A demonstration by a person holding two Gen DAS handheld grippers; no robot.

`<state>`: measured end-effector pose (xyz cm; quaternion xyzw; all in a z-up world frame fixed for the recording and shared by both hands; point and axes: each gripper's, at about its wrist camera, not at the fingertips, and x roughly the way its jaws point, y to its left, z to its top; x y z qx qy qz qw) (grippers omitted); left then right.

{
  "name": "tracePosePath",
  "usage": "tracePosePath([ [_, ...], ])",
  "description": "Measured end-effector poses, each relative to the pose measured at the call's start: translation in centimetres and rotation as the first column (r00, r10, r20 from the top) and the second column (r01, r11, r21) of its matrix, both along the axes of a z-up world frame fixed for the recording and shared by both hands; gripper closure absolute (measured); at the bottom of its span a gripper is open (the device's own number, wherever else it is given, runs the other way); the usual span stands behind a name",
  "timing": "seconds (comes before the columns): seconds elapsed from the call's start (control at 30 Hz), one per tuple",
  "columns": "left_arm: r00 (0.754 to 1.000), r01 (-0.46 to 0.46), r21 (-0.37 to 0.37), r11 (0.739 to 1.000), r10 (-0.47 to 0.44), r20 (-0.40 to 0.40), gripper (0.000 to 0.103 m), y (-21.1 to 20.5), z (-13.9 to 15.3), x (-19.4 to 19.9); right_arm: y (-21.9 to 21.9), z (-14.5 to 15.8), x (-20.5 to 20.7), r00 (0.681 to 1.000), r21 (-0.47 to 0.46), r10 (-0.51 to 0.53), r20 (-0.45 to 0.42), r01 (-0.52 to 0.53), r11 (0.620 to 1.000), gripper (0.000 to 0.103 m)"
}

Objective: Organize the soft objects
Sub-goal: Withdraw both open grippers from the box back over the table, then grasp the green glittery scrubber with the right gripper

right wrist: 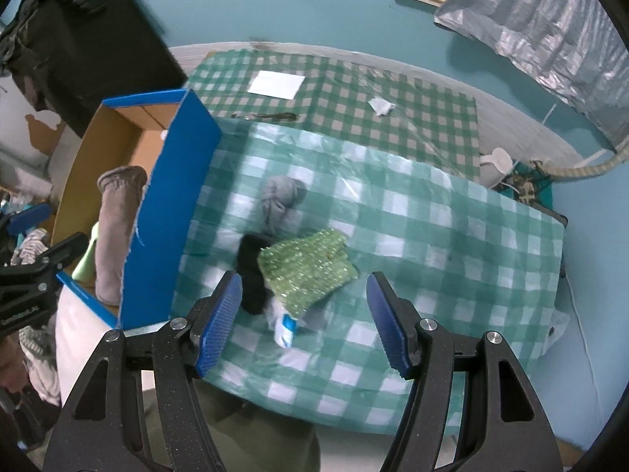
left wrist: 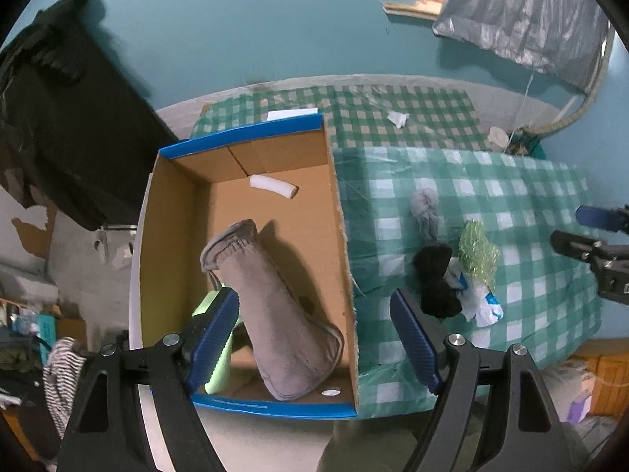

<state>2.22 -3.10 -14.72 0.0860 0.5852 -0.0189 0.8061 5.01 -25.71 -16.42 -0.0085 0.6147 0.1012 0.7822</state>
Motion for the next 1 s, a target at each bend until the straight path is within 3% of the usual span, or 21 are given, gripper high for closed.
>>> tracePosePath([
  [0.13,1.0,0.029,0.048,0.998,-0.029,-0.003,0.022,-1.7,-0.6,-0.1,-0.9,-0.5,-0.3,1.0,-0.001,-0.007,-0.015,0.007,1.0,0.037],
  [0.37,0.998,0.055,0.04,0.998,-0.054,-0.034,0.022,-4.0,-1.6,-0.1,-1.5,-2.8,-0.1,0.998,-0.002,0.0,-0.066,-0.001,1.0,0.037],
  [0.6,0.996,0.05,0.024,0.998,-0.049,-0.068,0.022,-5.3,-3.0,0.5,0.0,-6.1,0.4,0.993,0.012,0.065,-0.101,-0.065,0.998,0.037],
  [1.0,0.99,0.053,0.069,0.996,-0.043,-0.136,0.022,-6.6,-6.8,0.8,3.2,-10.6,1.0,0.974,-0.01,0.184,-0.133,-0.187,0.982,0.037],
])
